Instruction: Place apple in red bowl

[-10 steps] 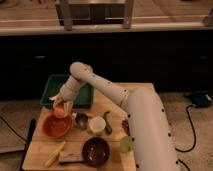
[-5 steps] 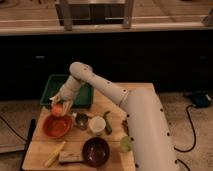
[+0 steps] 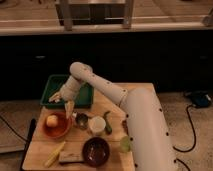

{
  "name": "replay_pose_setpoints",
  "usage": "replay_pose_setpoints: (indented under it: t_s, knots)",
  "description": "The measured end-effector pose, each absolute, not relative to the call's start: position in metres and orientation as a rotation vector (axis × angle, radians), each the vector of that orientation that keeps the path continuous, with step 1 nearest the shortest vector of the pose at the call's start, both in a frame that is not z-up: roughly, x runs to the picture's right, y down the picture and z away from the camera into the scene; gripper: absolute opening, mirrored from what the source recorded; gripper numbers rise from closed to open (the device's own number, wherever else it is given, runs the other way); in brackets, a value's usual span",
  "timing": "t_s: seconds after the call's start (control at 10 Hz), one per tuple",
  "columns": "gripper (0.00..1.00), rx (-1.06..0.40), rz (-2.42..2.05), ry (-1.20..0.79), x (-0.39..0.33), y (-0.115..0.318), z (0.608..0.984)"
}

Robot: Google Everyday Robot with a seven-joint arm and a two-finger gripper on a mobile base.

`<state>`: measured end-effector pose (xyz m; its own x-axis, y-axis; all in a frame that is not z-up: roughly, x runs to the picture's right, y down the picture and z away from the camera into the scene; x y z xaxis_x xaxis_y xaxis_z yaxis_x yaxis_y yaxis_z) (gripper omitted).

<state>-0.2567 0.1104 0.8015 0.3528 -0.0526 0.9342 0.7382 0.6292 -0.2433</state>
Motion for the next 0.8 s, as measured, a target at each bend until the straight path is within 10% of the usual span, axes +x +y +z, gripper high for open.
replay_pose_setpoints:
  t_s: [0.8]
  knots:
    - [0.8, -0.728, -0.587, -1.117, -0.2543, 0.1076, 0.803]
